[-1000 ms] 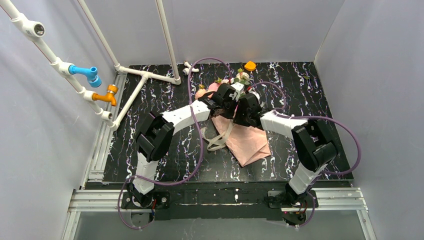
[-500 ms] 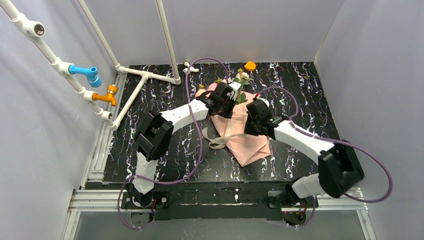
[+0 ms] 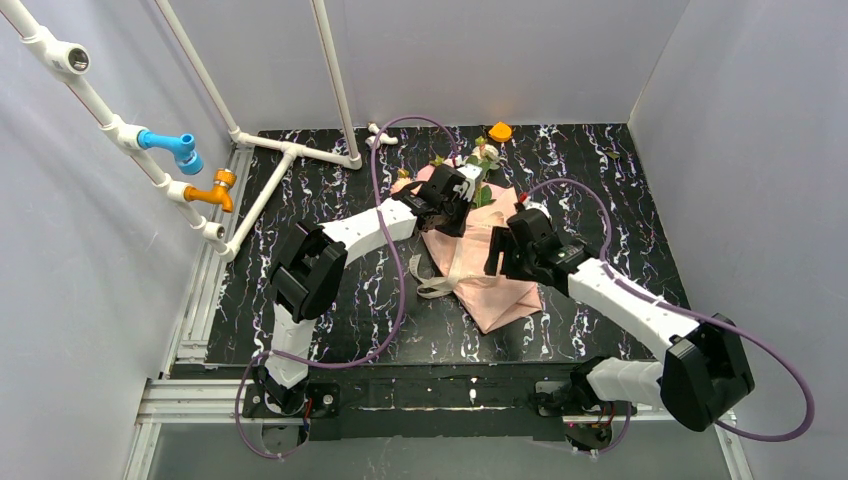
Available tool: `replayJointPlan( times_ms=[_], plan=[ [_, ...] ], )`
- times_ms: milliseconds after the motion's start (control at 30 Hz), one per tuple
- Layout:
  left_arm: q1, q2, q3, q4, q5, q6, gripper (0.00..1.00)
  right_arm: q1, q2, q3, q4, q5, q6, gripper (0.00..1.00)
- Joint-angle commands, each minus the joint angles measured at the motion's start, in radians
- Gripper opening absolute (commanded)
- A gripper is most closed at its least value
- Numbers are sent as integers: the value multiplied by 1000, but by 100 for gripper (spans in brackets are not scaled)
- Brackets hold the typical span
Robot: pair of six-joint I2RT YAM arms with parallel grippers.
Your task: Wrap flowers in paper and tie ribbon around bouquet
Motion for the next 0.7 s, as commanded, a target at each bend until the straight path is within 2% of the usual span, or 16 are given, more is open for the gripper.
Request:
replayJointPlan(
  times_ms=[0, 167, 400, 667],
  plan=[
    [7, -2, 21, -20, 16, 1, 0, -13, 59, 106, 55, 166, -52, 75],
    [6, -3, 24, -22, 21, -2, 0, -25, 197, 178, 98, 228, -81, 63],
    [6, -4, 27, -24, 31, -10, 0, -26, 384, 275, 96, 298, -111, 61],
    [7, -10, 21, -22, 34, -8, 0, -26, 499, 342, 68, 400, -156, 59]
  ],
)
